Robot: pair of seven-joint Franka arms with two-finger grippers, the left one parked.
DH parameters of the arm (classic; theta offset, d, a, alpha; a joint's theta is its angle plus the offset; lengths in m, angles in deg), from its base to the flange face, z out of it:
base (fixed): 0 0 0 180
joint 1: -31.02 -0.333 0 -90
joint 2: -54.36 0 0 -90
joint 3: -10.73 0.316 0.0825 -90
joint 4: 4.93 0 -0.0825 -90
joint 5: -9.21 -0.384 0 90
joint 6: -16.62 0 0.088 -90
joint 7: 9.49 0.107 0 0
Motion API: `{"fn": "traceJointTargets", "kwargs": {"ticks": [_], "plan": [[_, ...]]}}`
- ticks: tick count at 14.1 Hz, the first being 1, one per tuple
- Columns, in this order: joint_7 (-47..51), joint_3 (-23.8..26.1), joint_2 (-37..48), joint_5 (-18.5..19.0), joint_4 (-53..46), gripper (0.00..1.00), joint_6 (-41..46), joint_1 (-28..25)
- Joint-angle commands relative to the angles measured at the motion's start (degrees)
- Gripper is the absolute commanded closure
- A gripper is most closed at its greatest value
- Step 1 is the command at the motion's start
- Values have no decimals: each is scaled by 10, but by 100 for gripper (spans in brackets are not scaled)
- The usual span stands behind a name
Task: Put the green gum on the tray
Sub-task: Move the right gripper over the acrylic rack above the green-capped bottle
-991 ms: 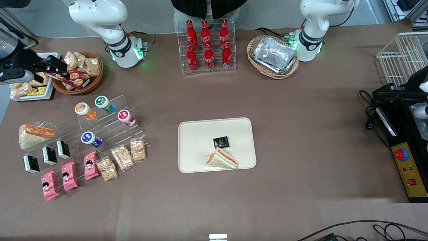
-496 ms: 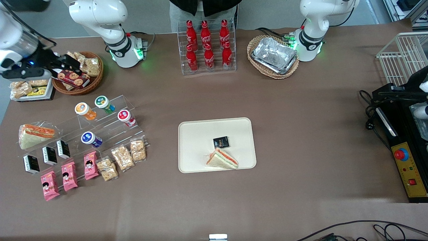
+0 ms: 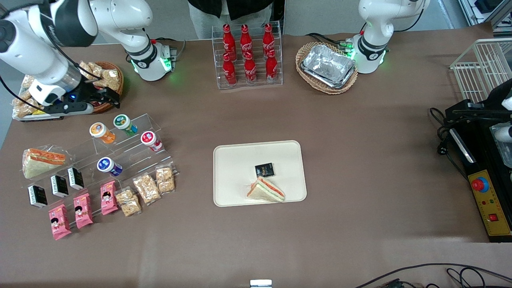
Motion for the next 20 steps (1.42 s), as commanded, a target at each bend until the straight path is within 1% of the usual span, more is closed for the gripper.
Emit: {"fn": "traceJointTargets", "kwargs": {"ticks": [1, 4, 8, 12, 14, 15, 18, 20], "plan": [[59, 2, -14, -5, 21, 1, -37, -32], [65, 2, -23, -5, 37, 1, -64, -33], [58, -1, -30, -5, 68, 1, -121, -28], [50, -4, -45, -5, 77, 2, -148, -26], [48, -6, -54, -5, 78, 6, -159, -17], [46, -6, -59, -5, 79, 12, -163, -15], [43, -6, -72, -5, 80, 17, -180, -14], [43, -6, -78, -5, 80, 18, -188, -14]]}}
